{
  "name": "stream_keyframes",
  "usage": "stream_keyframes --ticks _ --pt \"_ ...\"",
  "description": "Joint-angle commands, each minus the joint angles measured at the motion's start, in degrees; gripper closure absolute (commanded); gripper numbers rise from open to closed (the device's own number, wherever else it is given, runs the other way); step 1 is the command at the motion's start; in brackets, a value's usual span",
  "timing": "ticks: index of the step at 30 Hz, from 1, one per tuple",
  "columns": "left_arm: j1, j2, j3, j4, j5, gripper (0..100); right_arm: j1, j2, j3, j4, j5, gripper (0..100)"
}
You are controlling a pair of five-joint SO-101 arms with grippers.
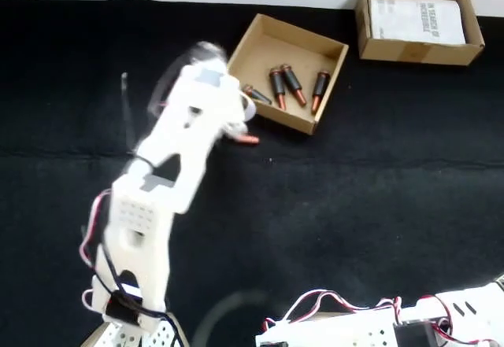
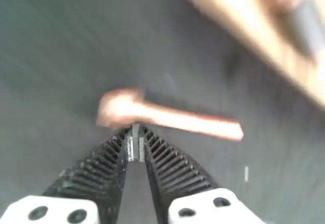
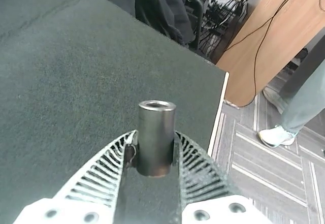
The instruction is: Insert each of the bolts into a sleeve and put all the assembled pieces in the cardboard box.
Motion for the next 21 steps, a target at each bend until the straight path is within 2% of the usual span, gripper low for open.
stream_keyframes --ticks 1,4,10,12,14,18,21 --pt "-3.30 -0.48 -2.77 -8.00 0.00 99 -1.45 -1.01 -0.31 -0.92 1.58 99.1" --pt "-3.03 -1.19 -2.95 -7.56 0.00 99 -2.15 -1.01 -0.40 -0.84 3.52 99.1" --pt "1.54 -6.02 -4.26 4.66 0.18 99 -2.59 -1.01 -0.31 0.13 3.87 99.1" --pt "3.03 -7.69 -4.53 7.30 2.99 99 -4.44 -1.01 -0.84 1.71 4.13 99.1" --pt "4.44 -8.57 -4.53 8.79 6.68 95 -6.64 -1.01 -0.92 3.56 5.27 99.1" --pt "5.85 -7.43 -4.26 8.88 10.11 80 -10.68 -1.10 -2.68 6.02 5.45 99.1" --pt "5.67 -3.82 -4.53 8.44 12.92 75 -13.49 -1.10 -5.58 8.04 5.45 99.1"
